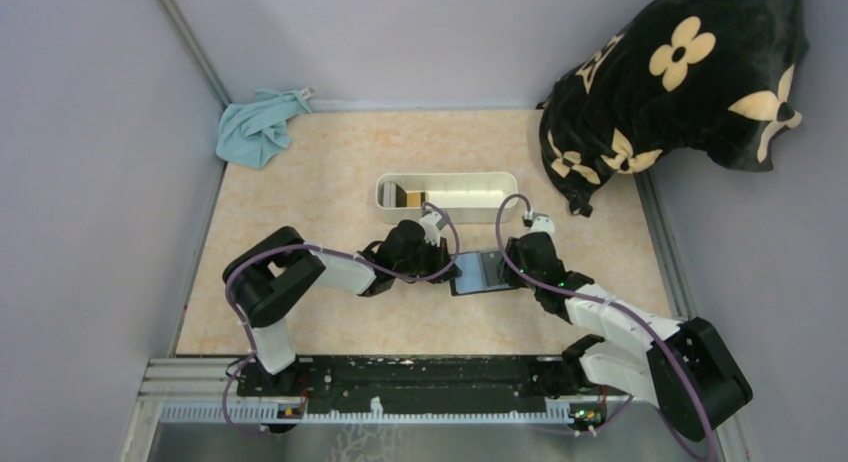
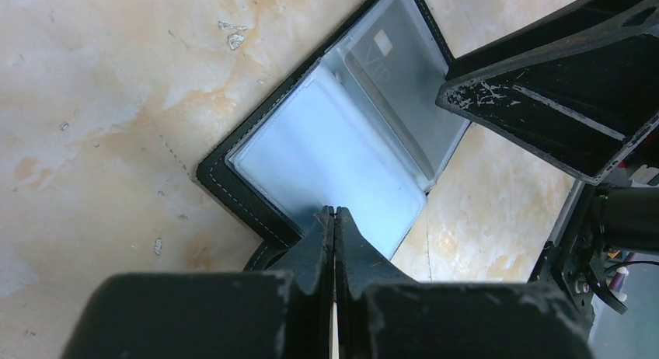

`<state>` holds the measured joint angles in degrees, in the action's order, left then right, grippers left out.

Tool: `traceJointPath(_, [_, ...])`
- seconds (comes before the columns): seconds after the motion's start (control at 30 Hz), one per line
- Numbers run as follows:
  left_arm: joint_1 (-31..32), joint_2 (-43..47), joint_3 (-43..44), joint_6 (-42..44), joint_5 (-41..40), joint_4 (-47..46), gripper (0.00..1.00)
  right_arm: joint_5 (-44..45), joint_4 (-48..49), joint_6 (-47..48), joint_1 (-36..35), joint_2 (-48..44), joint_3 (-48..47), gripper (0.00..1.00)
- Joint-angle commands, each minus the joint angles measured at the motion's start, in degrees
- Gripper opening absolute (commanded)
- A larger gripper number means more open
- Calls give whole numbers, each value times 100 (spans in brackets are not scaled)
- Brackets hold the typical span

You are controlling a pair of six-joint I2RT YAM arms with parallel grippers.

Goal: Take the credit cards out of the card holder

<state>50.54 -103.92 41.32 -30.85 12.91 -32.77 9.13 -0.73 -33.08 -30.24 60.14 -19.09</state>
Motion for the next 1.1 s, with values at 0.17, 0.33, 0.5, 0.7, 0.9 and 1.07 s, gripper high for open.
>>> traceJointPath(0.17, [25,-24,-76,50,-54,158,0,28,288,63,22,144,116,36])
traceJointPath(0.33, [17,-16,-39,22,-46,150,0,154,228,5,22,115,108,37])
traceJointPath(0.5, [21,22,-59,34,-71,166,0,285,222,-195,27,108,127,38])
traceJointPath(0.7, [19,33,-64,27,-48,157,0,177,312,-203,27,243,101,38])
traceJointPath(0.9, [21,34,-69,34,-52,153,0,-200,459,-83,27,276,129,36])
traceJointPath(1.07, [17,-1,-71,-2,-26,122,0,-645,605,-79,27,-75,170,35])
